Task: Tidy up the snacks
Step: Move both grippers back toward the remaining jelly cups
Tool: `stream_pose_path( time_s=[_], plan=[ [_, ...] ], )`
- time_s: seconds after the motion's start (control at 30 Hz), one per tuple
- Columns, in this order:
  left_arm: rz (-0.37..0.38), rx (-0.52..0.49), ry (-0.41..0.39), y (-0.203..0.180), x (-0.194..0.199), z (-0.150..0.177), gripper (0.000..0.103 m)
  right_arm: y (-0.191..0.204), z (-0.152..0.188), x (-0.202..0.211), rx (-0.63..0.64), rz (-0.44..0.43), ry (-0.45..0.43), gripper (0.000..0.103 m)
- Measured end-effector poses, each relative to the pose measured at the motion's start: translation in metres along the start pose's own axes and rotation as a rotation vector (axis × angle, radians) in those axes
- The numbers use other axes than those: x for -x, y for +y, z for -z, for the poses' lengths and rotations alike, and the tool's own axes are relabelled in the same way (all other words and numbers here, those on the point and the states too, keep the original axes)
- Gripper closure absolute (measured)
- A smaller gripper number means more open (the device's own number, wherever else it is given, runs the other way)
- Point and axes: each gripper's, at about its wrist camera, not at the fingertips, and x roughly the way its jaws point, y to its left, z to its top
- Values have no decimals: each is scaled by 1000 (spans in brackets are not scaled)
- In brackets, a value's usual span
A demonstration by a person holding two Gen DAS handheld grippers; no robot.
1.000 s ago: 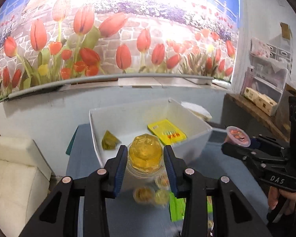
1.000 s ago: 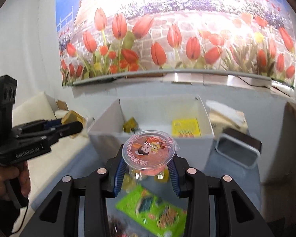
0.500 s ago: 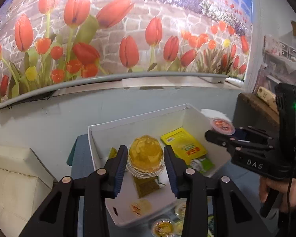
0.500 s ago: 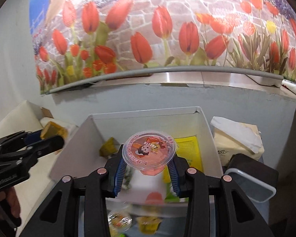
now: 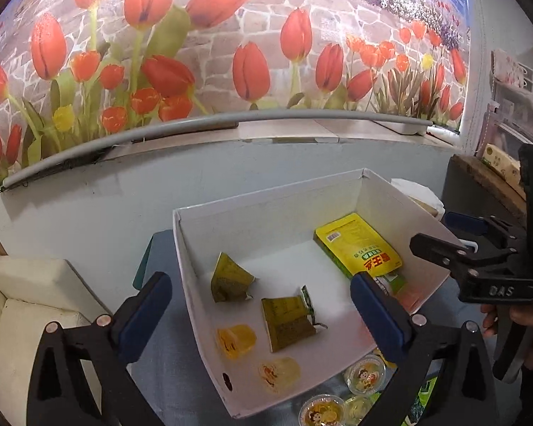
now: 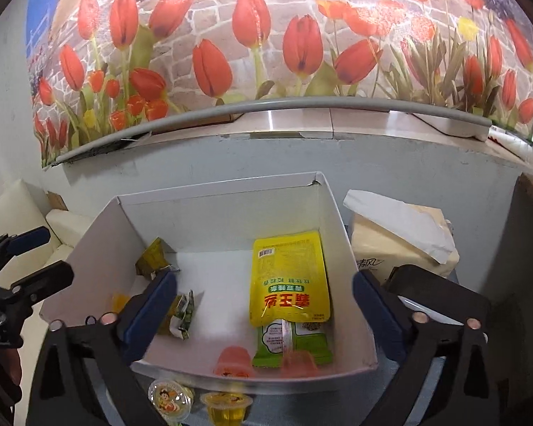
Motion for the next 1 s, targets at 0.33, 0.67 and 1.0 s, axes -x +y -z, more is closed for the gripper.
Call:
stream_pose_path(
  time_s=[0.33,0.67,1.0],
  plan=[
    [37,37,23,-13,41,30,0,15,31,60,22,-79,-15,0],
    [95,58,57,-52,111,114,0,28,119,131,78,-104,17,0],
    [92,67,86,-74,151,158,0,12,140,94,29,-47,93,0]
  ],
)
